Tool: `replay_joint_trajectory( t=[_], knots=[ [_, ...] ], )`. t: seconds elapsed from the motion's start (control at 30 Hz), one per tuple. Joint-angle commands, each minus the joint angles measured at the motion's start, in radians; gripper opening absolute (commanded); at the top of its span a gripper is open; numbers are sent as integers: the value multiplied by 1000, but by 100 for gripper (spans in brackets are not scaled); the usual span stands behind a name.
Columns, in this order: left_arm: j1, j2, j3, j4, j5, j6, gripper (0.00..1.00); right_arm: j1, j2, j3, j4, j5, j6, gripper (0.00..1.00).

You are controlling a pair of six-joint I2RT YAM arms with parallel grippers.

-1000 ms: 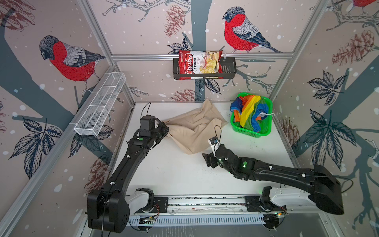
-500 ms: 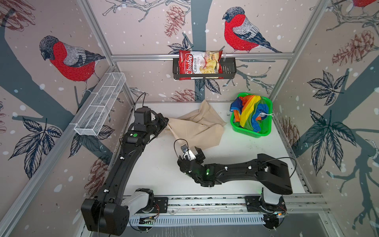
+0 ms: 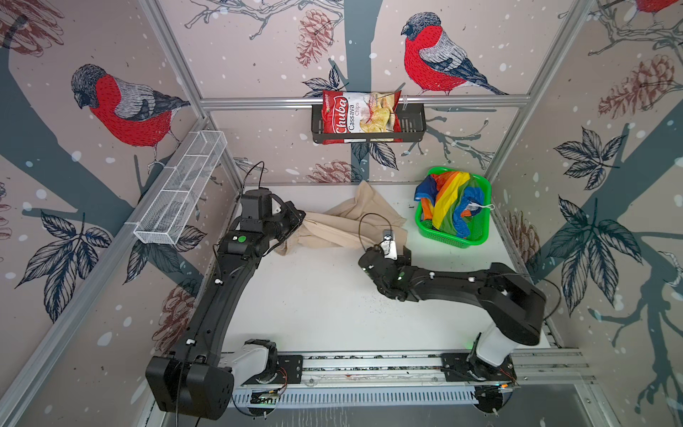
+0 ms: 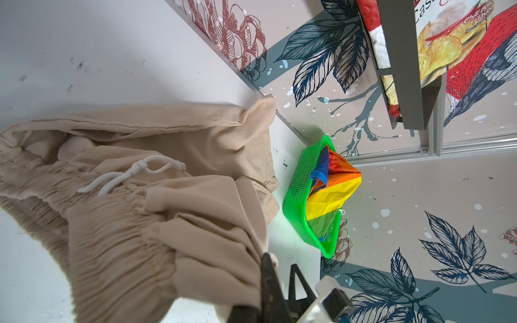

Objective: Fold and stack the shorts

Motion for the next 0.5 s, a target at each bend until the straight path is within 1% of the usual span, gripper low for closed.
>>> replay_joint_trajectory(
  t=[0.0, 0.1, 0.13, 0.17, 0.2, 0.23, 0.27, 0.33, 0.43, 0.47],
  knots=[
    [3, 6, 18, 14, -12, 24, 0, -69, -103, -53, -74, -9, 28, 99],
    [3, 3, 14, 8, -5, 25, 0, -125, -234, -125, -55, -68, 8, 99],
    [3, -3, 6, 7, -2, 23, 0, -133, -276, -154, -26, -116, -16, 90],
    [3, -8, -1, 4, -1, 21, 0, -135, -317, -183, 6, -170, -46, 66],
    [3, -16, -11, 3, 1, 21, 0, -133, -348, -206, 33, -213, -60, 46],
    [3, -26, -22, 0, 2, 19, 0, -130, -378, -228, 49, -259, -65, 32],
    [3, -38, -36, -4, 0, 18, 0, -128, -410, -245, 50, -295, -62, 24],
    [3, -62, -75, -9, 3, 15, 0, -120, -443, -264, 6, -318, -37, 13],
    [3, -112, -151, -43, 13, 12, 0, -108, -508, -298, -99, -334, 7, 1],
    [3, -131, -181, -70, 11, 10, 0, -100, -541, -313, -143, -330, 26, 0]
  ],
)
